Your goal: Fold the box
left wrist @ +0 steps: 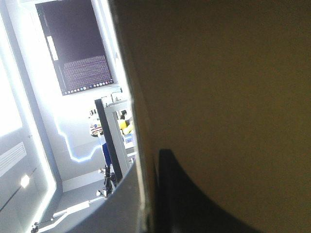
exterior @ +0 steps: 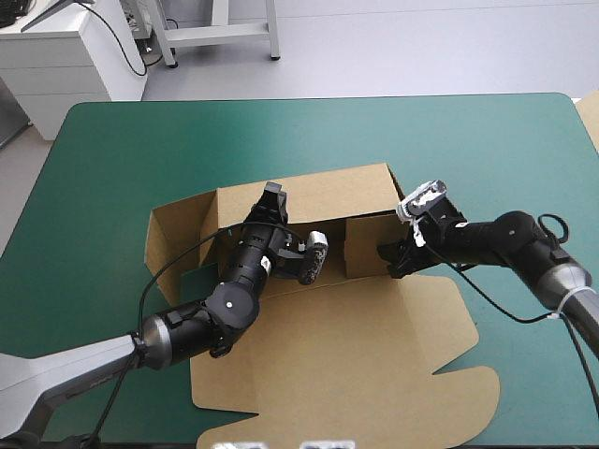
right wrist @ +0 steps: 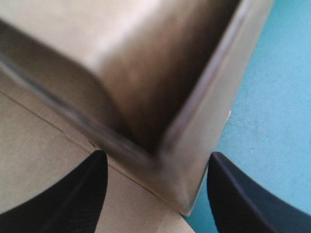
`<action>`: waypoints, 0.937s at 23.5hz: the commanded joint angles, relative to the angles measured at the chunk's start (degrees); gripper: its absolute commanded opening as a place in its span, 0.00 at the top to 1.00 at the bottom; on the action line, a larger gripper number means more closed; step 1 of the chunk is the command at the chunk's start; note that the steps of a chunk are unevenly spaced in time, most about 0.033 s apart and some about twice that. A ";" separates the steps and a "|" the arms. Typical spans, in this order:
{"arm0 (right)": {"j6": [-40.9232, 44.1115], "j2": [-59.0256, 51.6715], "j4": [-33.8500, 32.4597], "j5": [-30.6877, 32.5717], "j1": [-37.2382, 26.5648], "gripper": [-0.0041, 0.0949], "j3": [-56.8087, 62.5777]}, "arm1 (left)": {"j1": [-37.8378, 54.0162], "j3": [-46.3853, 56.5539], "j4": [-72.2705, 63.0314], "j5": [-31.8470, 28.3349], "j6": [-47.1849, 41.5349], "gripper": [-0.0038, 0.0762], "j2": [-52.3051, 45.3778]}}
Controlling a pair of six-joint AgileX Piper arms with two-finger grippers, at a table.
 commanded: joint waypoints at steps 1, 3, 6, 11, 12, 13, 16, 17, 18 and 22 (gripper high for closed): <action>-2.09 -3.08 5.29 -8.77 2.04 0.41 2.72 | -0.38 -0.64 2.06 -0.43 1.49 0.96 -0.91; -5.75 -3.20 8.77 -13.87 3.73 0.41 4.80 | -0.38 -0.64 2.06 -0.43 1.49 0.96 -0.91; -13.30 -3.20 16.01 -17.80 6.65 0.41 6.01 | -0.38 -0.64 2.06 -0.43 1.49 0.96 -0.91; -26.54 -3.20 31.33 -24.32 10.59 0.41 6.10 | -0.38 -0.64 2.06 -0.43 1.49 0.96 -0.91; -28.99 -3.20 35.73 -25.30 10.79 0.41 6.10 | -0.38 -0.64 2.06 -0.43 1.49 0.96 -0.91; -29.22 -3.20 36.49 -25.30 10.79 0.43 6.10 | -0.38 -0.64 2.06 -0.43 1.49 0.96 -0.91; -29.22 -3.20 36.12 -25.30 10.79 0.85 6.10 | -0.38 -0.64 2.06 -0.43 1.41 0.96 -0.91; -29.22 -3.20 35.97 -25.19 10.79 0.97 6.10 | -0.38 -0.64 2.06 -0.43 1.41 0.96 -0.91; -29.11 -3.20 35.73 -25.19 10.79 0.96 6.10 | -0.38 -0.64 2.06 -0.43 1.41 0.96 -0.91; -29.11 -3.08 35.73 -24.89 10.79 0.98 5.62 | -0.38 -0.64 2.06 -0.41 1.41 0.96 -0.91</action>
